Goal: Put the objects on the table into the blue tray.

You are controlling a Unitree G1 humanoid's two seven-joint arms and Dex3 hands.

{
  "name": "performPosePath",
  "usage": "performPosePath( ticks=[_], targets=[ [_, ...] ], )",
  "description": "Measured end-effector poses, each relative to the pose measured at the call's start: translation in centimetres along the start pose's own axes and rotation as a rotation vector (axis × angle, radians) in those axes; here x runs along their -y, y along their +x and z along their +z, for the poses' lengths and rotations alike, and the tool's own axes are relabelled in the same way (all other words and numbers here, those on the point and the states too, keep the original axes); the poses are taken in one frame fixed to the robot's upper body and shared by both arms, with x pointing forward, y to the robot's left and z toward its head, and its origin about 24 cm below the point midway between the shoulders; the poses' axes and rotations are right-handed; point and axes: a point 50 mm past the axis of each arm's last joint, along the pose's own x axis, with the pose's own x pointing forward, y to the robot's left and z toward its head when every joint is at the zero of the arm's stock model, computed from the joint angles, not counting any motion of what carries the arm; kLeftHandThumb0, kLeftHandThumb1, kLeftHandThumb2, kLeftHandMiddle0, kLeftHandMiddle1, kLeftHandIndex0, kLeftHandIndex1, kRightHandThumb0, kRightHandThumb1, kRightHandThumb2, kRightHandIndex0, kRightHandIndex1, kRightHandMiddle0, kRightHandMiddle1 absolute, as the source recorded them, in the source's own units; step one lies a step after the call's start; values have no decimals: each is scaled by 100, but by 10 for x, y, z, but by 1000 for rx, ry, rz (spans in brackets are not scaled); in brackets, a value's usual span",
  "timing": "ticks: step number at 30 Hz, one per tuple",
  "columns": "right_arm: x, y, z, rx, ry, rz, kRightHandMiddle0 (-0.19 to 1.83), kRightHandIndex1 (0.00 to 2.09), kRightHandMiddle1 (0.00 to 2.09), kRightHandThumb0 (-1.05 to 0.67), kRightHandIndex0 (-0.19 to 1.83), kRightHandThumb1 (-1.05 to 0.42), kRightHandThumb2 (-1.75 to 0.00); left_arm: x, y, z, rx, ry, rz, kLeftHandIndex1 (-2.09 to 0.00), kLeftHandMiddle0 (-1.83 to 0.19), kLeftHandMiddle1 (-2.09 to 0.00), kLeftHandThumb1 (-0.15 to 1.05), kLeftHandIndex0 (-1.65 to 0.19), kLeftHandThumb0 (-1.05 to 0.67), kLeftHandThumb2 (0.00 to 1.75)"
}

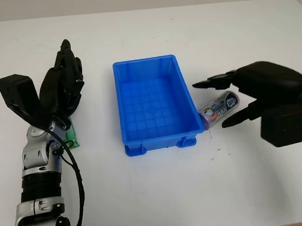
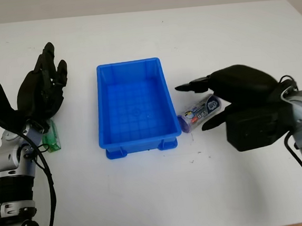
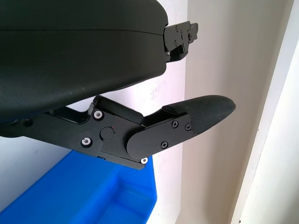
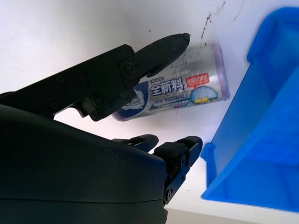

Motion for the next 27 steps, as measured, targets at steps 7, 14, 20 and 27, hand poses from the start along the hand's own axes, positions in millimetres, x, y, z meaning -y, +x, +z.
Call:
performPosePath(
  ticks=[7,14,20,27],
  targets=[
    [-19,11,8,59,-86,-11,65,103,58,-41,55,-87,-6,-1,0,1,2,7,4,0,19,0,105,19,-70,77],
    [-28,16,9,111,-237,-282,42,209,208,-48,75,-104,-21,-1,0,1,2,7,5,0,19,0,105,19,-70,75],
    [-24,22,-6,66,-241,-454,45,209,209,-45,76,-105,-16,-1,0,0,-5,5,2,0,19,0,105,19,-70,72],
    [12,29,-38,-59,-279,-632,48,209,209,-49,76,-105,-14,0,0,-1,-12,2,2,0,19,0,105,19,-70,69]
  ],
)
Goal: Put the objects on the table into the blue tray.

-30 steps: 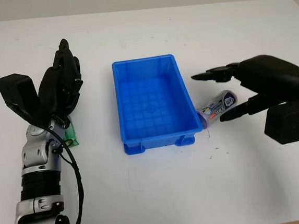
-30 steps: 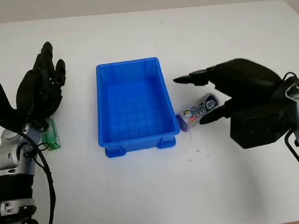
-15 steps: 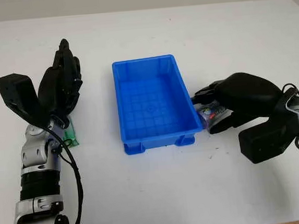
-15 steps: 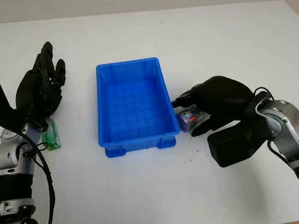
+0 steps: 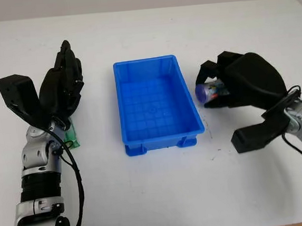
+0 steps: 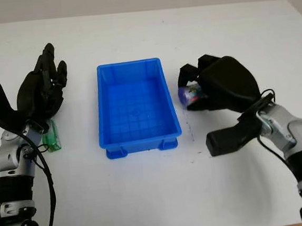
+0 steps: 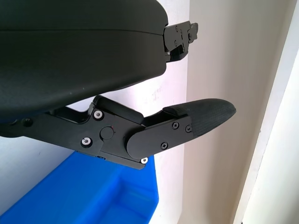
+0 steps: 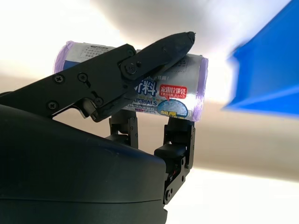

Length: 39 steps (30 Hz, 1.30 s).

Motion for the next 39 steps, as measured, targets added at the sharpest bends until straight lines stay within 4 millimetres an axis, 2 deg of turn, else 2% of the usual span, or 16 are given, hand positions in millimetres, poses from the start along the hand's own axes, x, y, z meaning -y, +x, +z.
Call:
performPosePath(
  ticks=[3,7,12,18,23,24,25,26,27,28,29,31,32,33,36,39],
  targets=[
    [14,14,-8,-24,-15,-62,60,209,209,-51,89,-105,-12,0,0,0,-1,0,-2,0,19,0,105,19,-70,69],
    [28,29,1,21,39,-136,65,209,209,-48,89,-104,-8,1,0,0,-1,0,-6,0,19,0,105,19,-70,68],
    [41,42,48,246,255,-227,69,209,209,-44,96,-104,-8,1,0,0,-1,-2,-6,0,19,0,105,19,-70,68],
    [47,42,103,438,600,-209,72,209,209,-49,111,-105,-29,2,1,-1,-4,6,-2,0,19,0,105,19,-73,67],
    [48,36,122,509,692,-79,72,209,209,-50,111,-105,-33,2,1,-1,-5,8,-1,0,19,0,105,19,-73,68],
    [48,36,124,515,686,-41,63,209,209,-50,104,-105,-35,2,1,-1,-4,8,1,0,19,0,105,19,-73,68],
    [48,36,126,519,664,16,29,194,187,-46,57,-105,-33,2,1,0,-4,11,4,0,19,0,105,19,-73,68],
    [46,36,126,522,612,104,16,177,163,-44,32,-105,-33,2,1,0,-3,14,7,0,19,0,105,19,-73,68],
    [43,35,125,518,539,221,8,145,127,-40,14,-105,-34,2,1,1,-1,18,10,0,19,0,105,19,-72,68],
    [39,33,122,505,476,328,8,120,101,-38,9,-105,-35,2,1,1,0,20,13,0,19,0,105,19,-72,69],
    [35,31,118,486,417,439,3,72,59,-29,-1,-105,-34,2,0,1,0,22,16,0,19,0,105,19,-72,69],
    [32,27,114,461,349,580,3,31,22,-24,-4,-105,-33,1,0,1,-2,23,18,0,19,0,105,19,-72,69],
    [32,26,112,452,328,630,-6,13,10,-30,-13,-105,-32,2,0,1,-2,23,18,0,19,0,105,19,-72,68],
    [33,24,111,448,313,664,-11,7,5,-35,-16,-105,-30,2,0,2,-2,23,18,0,19,0,105,19,-72,68],
    [33,22,110,453,315,679,-18,1,1,-41,-19,-105,-31,2,0,1,-2,22,15,0,19,0,105,19,-72,69],
    [36,20,110,466,360,602,-19,0,0,-36,-19,-105,-45,3,0,1,-1,17,13,0,19,0,105,19,-72,68]
  ],
)
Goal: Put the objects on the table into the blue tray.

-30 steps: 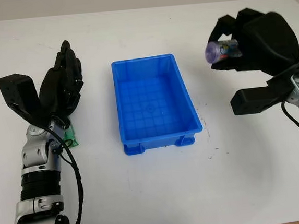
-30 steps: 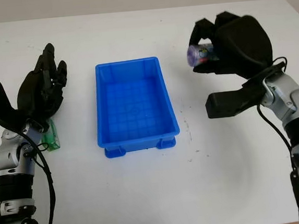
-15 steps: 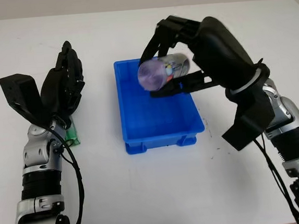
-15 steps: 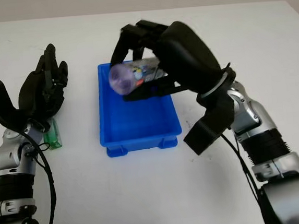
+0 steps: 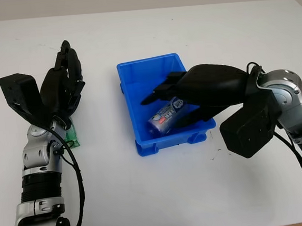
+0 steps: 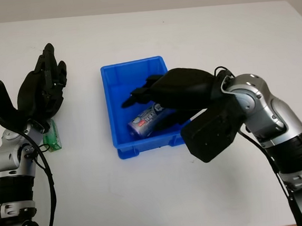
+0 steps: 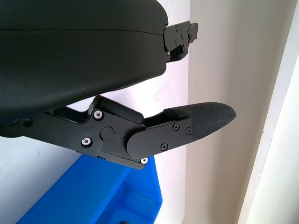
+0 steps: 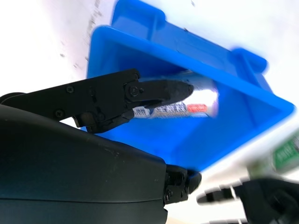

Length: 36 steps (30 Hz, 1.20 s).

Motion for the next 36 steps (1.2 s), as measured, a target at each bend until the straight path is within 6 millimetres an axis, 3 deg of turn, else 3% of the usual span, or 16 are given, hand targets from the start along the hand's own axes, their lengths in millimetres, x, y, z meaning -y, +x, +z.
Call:
performPosePath(
  ticks=[4,10,13,16,20,25,28,33,36],
  targets=[
    [1,0,3,79,80,-205,-17,1,2,-34,-18,-105,-47,1,0,-3,-4,-7,0,0,19,0,105,19,-72,67],
    [10,-11,-3,138,385,-645,-15,4,3,-54,-16,-105,-27,2,1,-5,-2,-19,2,0,19,0,105,19,-69,70],
    [15,-15,-8,194,543,-813,-16,4,3,-62,-16,-105,-34,3,1,-5,-1,-19,3,0,19,0,105,19,-69,70],
    [11,-17,-23,117,592,-886,-14,6,5,-65,-15,-105,-46,2,0,-5,-1,-19,5,0,19,0,105,19,-70,70],
    [3,-17,-49,-123,581,-878,-12,7,6,-70,-12,-105,-51,2,0,-5,-1,-16,7,0,19,0,105,19,-71,70],
    [-42,-14,-91,-479,732,-676,-12,6,5,-71,-13,-105,-52,1,-1,-4,2,-11,7,0,19,0,105,19,-70,70],
    [-63,-15,-100,-565,814,-606,-14,4,5,-69,-17,-105,-52,0,-1,-3,3,-5,9,0,19,0,105,19,-70,70],
    [-75,-18,-102,-612,859,-583,-14,5,5,-72,-16,-105,-53,-2,-6,3,42,26,9,0,19,0,105,19,-69,70],
    [-81,-19,-103,-618,879,-579,-14,5,5,-73,-17,-105,-52,0,-17,22,162,132,-25,-1,18,-2,105,18,-71,60]
  ],
)
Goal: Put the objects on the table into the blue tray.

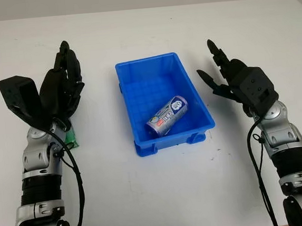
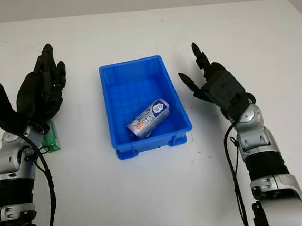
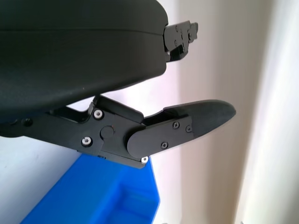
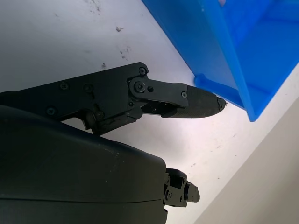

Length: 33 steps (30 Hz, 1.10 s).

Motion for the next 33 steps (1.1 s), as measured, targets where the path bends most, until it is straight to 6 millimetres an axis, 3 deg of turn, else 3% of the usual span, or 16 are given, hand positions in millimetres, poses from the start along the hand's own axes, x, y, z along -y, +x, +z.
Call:
performPosePath(
  ticks=[4,6,12,17,20,23,24,27,33],
  targets=[
    [0,0,-1,4,7,1,-14,5,5,-74,-17,-105,-52,-9,-7,49,177,272,-187,-3,19,-1,104,17,-68,23],
    [-1,0,-1,5,14,1,-13,5,6,-73,-17,-105,-51,-16,-10,73,199,386,-295,-3,19,0,95,18,-62,8],
    [-3,0,-4,-2,41,14,-14,5,5,-72,-18,-105,-50,-32,-21,120,80,711,-415,-11,3,-8,71,1,-41,2],
    [-3,0,-3,3,55,12,-14,5,5,-71,-17,-105,-50,-29,-29,146,111,1350,-463,-10,-3,-7,76,-4,-52,7],
    [-3,0,-3,3,55,11,-13,6,6,-71,-16,-105,-50,-28,-32,143,210,1703,-528,-10,-10,-7,79,-11,-49,7],
    [-3,0,-3,6,31,-9,-12,6,6,-71,-15,-105,-50,-36,-35,126,323,1987,-643,-8,-10,-7,88,-10,-43,9],
    [-3,0,-2,14,15,-17,-12,6,6,-71,-14,-105,-50,-41,-37,120,351,2050,-692,-8,-13,-7,98,-12,-26,10],
    [-2,0,1,42,-11,-39,-11,7,6,-72,-13,-105,-50,-59,-41,107,413,2112,-772,-7,-14,-6,104,-13,-6,25],
    [-3,0,3,54,-33,-49,-11,6,6,-71,-13,-105,-50,-73,-44,97,459,2128,-869,-5,-13,-5,105,-11,-11,27]
  ],
)
